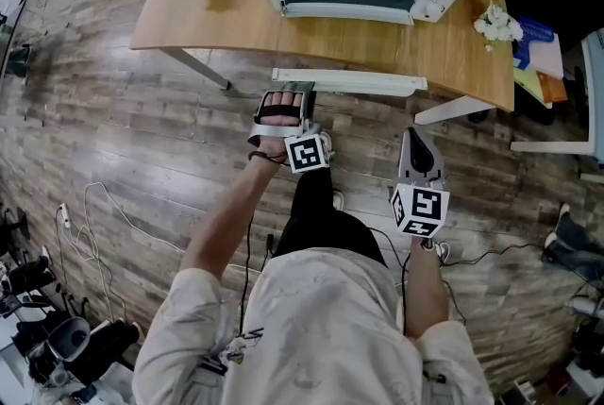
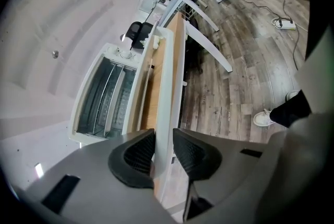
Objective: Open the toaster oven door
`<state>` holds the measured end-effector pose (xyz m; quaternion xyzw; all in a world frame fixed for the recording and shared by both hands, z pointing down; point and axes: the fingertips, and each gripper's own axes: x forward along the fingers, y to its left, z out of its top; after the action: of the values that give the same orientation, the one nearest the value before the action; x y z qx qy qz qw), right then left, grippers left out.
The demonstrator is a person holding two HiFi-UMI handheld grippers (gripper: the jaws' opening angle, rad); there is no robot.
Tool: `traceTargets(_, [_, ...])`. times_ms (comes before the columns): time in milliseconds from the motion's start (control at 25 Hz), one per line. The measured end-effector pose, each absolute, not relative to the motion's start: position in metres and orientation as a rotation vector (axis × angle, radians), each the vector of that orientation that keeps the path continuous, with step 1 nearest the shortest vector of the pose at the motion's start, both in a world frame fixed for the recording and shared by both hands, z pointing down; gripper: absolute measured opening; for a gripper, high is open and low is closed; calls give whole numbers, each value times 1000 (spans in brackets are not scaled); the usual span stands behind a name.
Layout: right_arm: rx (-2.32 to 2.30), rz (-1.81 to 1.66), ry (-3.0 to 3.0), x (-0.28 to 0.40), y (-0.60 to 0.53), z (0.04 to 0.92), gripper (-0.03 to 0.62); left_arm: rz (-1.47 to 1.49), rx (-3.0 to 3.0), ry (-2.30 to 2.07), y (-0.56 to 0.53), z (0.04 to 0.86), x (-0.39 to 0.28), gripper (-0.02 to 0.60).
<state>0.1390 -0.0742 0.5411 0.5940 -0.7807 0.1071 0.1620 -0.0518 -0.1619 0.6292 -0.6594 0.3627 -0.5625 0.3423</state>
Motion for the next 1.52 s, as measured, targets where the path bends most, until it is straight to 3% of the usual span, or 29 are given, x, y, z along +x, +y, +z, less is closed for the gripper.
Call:
traceTargets(240, [1700,323,-2210,141,-69,547,21,-1453,-1702,943,-159,634,-50,117])
traceTargets(1000, [1639,374,-2201,128,-75,573,21,-1531,-1667,850,-148,695,-50,334])
traceTargets(1520, [1592,390,-2223,103,-92,582,23,-1488,-1618,867,-149,719,-52,371])
